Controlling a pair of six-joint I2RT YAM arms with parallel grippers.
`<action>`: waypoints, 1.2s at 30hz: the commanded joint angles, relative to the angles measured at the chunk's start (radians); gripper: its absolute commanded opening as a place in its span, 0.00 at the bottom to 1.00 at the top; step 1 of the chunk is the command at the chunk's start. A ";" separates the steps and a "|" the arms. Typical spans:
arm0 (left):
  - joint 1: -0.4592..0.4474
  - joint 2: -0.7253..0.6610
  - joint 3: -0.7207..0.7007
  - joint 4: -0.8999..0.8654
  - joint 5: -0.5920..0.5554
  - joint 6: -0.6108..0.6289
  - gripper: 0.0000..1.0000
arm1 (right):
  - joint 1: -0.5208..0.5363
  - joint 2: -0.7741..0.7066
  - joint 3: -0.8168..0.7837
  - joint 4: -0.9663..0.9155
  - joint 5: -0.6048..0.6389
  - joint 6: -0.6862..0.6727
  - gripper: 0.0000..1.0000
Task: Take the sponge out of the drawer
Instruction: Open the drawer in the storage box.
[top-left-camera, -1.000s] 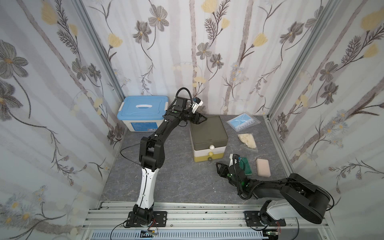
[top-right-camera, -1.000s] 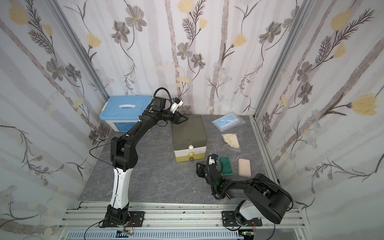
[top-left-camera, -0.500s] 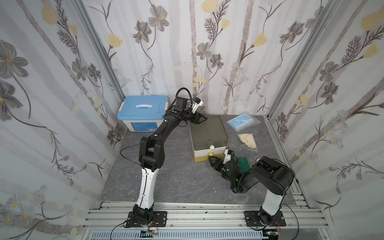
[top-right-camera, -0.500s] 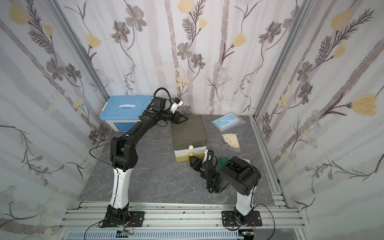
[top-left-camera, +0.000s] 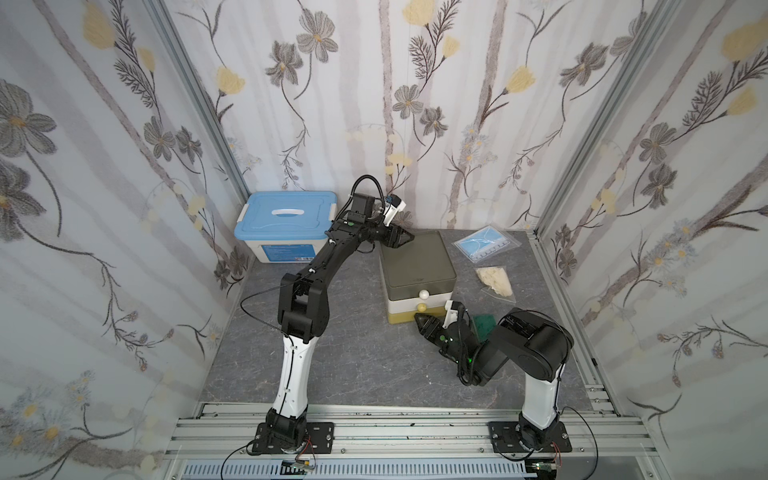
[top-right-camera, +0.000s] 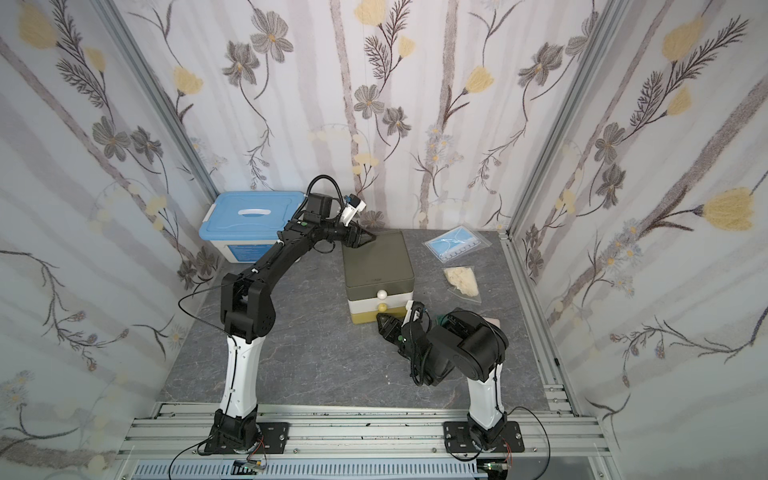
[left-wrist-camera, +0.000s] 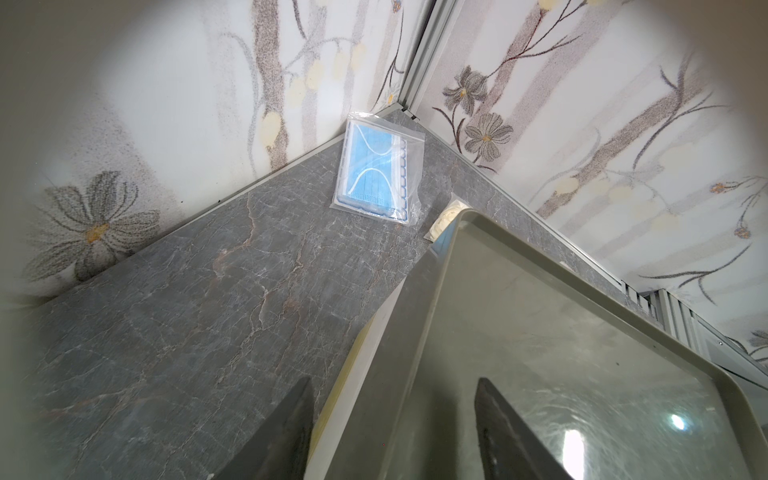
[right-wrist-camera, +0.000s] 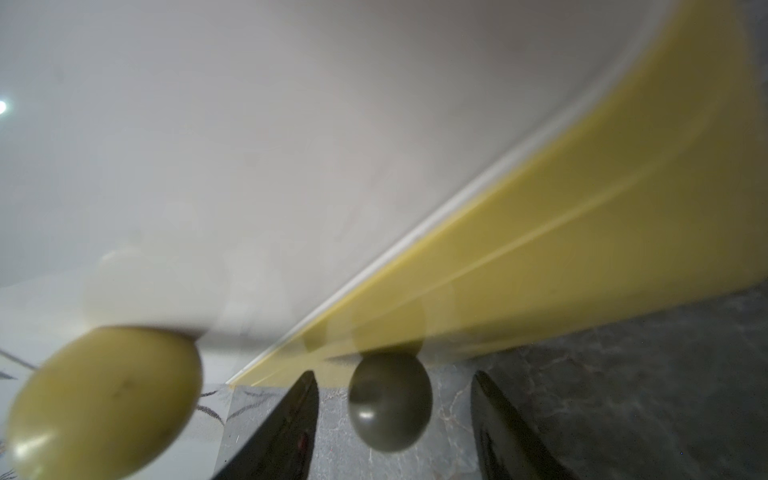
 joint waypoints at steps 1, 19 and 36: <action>-0.009 0.006 -0.009 -0.119 0.041 -0.022 0.63 | 0.002 0.008 0.006 0.067 0.005 0.008 0.60; -0.010 0.003 -0.022 -0.113 0.039 -0.023 0.63 | 0.002 0.001 0.032 0.020 0.019 -0.030 0.32; -0.007 0.022 -0.002 -0.111 0.030 -0.030 0.62 | 0.059 -0.232 -0.009 -0.342 -0.064 -0.071 0.24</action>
